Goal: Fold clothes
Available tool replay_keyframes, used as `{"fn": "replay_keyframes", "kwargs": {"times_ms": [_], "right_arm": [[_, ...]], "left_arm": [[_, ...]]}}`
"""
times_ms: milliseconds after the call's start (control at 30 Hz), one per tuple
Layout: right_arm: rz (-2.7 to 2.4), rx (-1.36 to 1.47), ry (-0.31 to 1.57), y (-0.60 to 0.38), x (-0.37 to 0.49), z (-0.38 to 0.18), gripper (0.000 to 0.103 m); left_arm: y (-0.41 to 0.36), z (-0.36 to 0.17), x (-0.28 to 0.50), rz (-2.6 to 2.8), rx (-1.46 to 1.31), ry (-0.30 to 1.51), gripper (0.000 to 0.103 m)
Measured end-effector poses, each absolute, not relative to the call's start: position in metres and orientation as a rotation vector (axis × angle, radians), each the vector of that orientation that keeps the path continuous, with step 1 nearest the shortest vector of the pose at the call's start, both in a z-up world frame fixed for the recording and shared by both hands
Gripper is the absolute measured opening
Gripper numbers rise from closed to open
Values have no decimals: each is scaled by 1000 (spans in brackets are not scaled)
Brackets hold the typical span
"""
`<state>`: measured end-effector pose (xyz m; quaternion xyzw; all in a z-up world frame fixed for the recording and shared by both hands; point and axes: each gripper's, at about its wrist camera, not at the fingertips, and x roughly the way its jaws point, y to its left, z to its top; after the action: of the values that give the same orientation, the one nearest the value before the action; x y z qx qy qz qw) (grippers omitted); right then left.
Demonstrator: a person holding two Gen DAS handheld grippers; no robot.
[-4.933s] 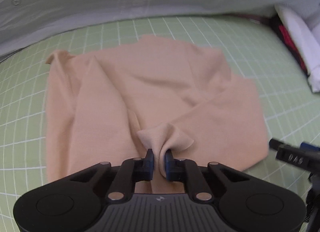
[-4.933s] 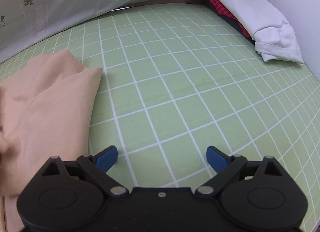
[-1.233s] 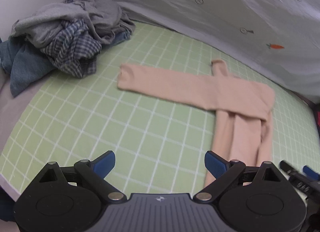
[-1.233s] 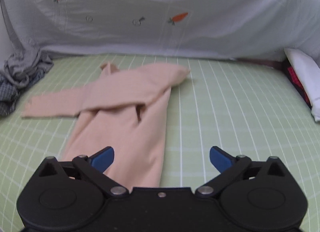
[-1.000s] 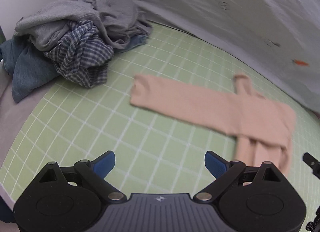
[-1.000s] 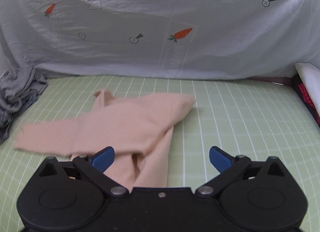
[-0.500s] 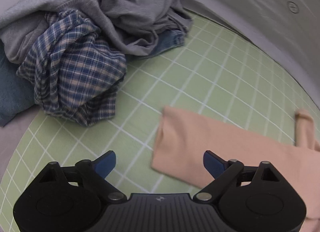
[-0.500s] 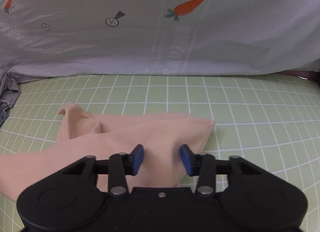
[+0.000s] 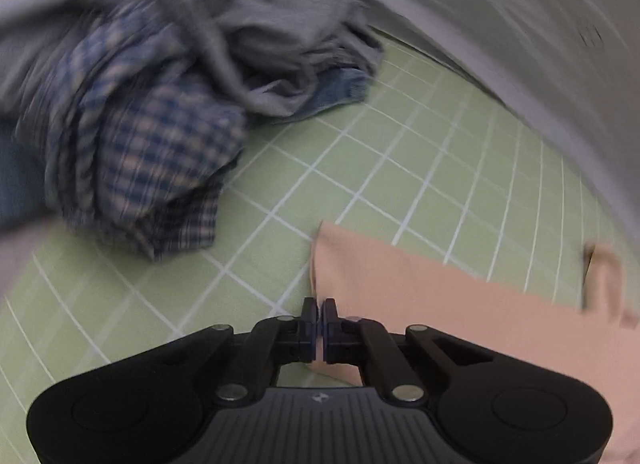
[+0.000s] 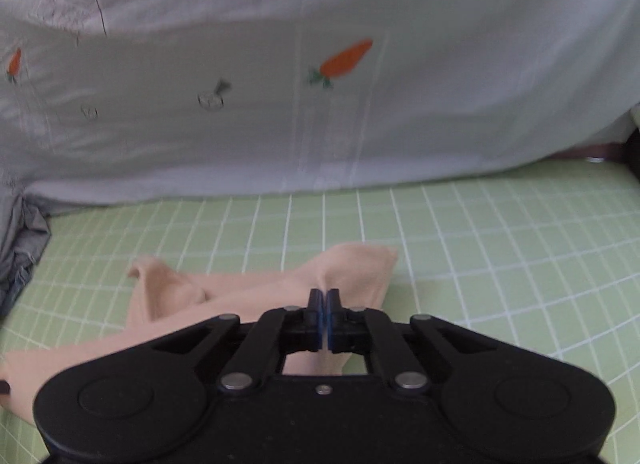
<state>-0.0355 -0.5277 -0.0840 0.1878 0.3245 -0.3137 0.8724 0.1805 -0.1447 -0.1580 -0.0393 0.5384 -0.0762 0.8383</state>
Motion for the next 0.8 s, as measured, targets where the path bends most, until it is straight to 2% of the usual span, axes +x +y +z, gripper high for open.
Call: {"fn": "replay_keyframes", "kwargs": {"times_ms": [167, 267, 533, 633, 700, 733, 767, 800], "right_arm": [[-622, 388, 597, -520, -34, -62, 1], [-595, 374, 615, -516, -22, -71, 1], [-559, 349, 742, -517, 17, -118, 3], [-588, 361, 765, -523, 14, -120, 21], [-621, 342, 742, -518, 3, -109, 42], [-647, 324, 735, -514, -3, -103, 62], [-671, 305, 730, -510, -9, -98, 74], [-688, 281, 728, -504, -15, -93, 77]], "left_arm": [[-130, -107, 164, -159, -62, 970, 3], [-114, -82, 159, -133, -63, 884, 3], [-108, -126, 174, -92, -129, 1009, 3], [-110, -133, 173, -92, -119, 1031, 4], [-109, -136, 172, -94, -103, 1037, 9], [-108, -136, 173, -89, -100, 1040, 9], [-107, -136, 173, -81, -96, 1044, 19], [-106, -134, 172, -77, -90, 1048, 26]]}}
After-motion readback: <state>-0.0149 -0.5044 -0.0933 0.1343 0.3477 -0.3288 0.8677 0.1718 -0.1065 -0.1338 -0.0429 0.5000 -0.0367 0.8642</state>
